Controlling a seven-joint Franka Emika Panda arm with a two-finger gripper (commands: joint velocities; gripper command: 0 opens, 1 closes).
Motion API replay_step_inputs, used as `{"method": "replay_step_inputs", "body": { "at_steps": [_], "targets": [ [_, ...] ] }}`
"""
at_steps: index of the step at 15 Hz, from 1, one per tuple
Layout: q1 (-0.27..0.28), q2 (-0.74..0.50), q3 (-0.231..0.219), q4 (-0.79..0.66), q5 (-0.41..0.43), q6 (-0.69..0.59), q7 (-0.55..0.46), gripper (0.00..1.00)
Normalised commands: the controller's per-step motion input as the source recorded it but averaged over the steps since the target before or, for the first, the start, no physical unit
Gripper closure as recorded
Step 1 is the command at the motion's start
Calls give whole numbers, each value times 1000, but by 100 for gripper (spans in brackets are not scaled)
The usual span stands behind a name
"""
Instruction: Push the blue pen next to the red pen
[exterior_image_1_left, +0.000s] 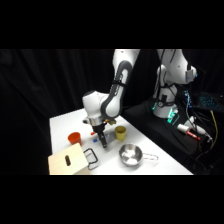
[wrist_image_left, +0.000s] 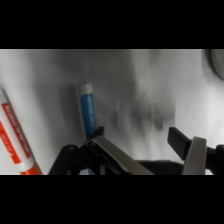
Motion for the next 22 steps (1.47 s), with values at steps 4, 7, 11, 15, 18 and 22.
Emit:
{"method": "replay_step_inputs", "body": {
  "at_steps": [4, 7, 11, 15, 18, 22],
  "targets": [
    [-166, -17, -52, 52, 41, 64, -136, 0],
    [-122, -40, -27, 62, 21, 6, -139, 0],
    [-86, -290, 55, -57, 21, -328, -179, 0],
    [93, -647, -60, -226, -72, -494, -27, 0],
    [157, -613, -131, -119, -54, -547, 81, 0],
    [182, -397, -157, 25, -93, -433, 149, 0]
  ]
}}
